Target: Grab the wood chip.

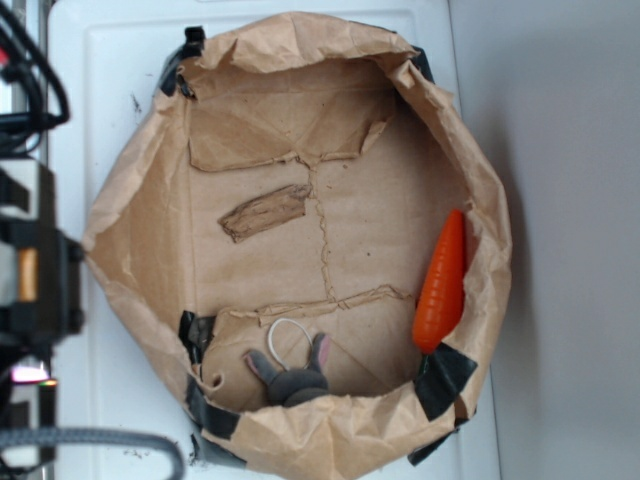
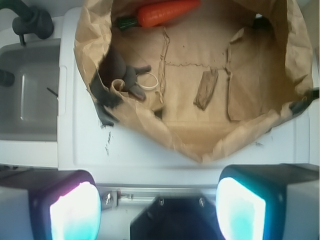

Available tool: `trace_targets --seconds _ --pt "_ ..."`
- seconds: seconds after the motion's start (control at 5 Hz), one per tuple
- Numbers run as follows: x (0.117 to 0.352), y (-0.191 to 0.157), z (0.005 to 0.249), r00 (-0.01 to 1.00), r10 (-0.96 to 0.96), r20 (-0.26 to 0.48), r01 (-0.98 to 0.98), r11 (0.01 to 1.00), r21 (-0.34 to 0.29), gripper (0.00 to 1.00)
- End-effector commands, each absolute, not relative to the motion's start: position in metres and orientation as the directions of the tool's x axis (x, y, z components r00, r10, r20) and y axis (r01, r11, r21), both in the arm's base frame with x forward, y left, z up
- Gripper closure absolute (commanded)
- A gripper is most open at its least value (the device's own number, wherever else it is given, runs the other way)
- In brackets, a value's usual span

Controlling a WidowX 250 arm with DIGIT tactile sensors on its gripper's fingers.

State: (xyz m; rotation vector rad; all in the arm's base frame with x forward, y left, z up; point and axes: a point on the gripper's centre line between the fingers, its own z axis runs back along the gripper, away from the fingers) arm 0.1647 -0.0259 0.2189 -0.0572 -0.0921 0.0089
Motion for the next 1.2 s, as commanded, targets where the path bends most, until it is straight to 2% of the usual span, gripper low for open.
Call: trace_targets --seconds 0.0,0.2,0.4,0.6,0.8,1.0 --pt "0.168 -0.028 0.229 0.992 0.006 0.129 0.003 0.998 -0.064 0.0" --pt "0.168 -0.028 0.229 0.992 0.006 0.129 0.003 0.998 -0.064 0.0" --pt "0.211 -0.012 0.194 0.981 0.147 0.127 -0.14 0.988 -0.064 0.0" --pt "0.242 0.006 0.158 0.975 0.192 0.109 -0.191 0.981 -0.023 0.0" --pt "0.244 0.013 0.126 0.966 0.247 0.081 -0.247 0.969 -0.01 0.0" --pt "0.243 0.028 0.108 0.958 0.243 0.149 -0.249 0.968 0.02 0.0"
